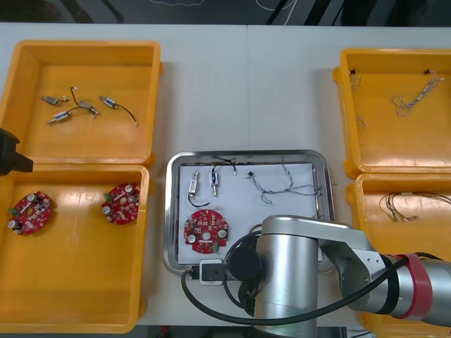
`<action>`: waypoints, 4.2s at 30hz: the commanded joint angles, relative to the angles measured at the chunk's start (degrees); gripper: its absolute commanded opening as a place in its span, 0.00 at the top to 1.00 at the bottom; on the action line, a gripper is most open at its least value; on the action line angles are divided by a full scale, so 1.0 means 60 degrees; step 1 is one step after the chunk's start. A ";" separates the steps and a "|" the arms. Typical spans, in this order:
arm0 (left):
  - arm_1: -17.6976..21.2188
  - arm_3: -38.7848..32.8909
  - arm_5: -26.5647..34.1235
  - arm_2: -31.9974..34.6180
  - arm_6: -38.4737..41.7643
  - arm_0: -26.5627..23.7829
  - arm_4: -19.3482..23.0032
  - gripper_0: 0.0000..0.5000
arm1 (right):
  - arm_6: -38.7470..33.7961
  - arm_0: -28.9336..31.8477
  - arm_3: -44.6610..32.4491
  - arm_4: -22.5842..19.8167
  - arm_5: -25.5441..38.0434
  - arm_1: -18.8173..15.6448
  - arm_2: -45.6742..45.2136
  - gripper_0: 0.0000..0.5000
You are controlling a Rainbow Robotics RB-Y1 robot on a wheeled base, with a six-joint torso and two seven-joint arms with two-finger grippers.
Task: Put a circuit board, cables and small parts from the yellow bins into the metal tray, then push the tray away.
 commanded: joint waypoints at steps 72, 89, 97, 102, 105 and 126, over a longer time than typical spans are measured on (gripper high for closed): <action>0.0454 -0.0271 0.0062 0.0265 -0.0684 0.0181 0.0001 0.00 | 0.3414 -0.5750 0.5709 -0.4608 -0.3452 -0.0844 0.0139 1.00; 0.0454 -0.0271 0.0062 0.0265 -0.0684 0.0181 0.0001 0.00 | 0.3766 -0.6512 0.7276 -0.4798 -0.3452 -0.0522 0.0066 1.00; 0.0454 -0.0271 0.0062 0.0265 -0.0684 0.0181 0.0001 0.00 | 0.3839 -0.6644 0.8008 -0.4945 -0.3482 -0.0053 -0.0315 1.00; 0.0454 -0.0271 0.0062 0.0265 -0.0684 0.0181 0.0001 0.00 | 0.3839 -0.6746 0.8228 -0.5150 -0.3496 0.0108 -0.0491 1.00; 0.0454 -0.0271 0.0062 0.0265 -0.0684 0.0181 0.0001 0.00 | 0.3854 -0.6776 0.8287 -0.5150 -0.3569 0.0152 -0.0564 1.00; 0.0454 -0.0271 0.0062 0.0265 -0.0684 0.0181 0.0001 0.00 | 0.4279 -0.7142 0.9356 -0.5003 -0.3716 0.0708 -0.0945 1.00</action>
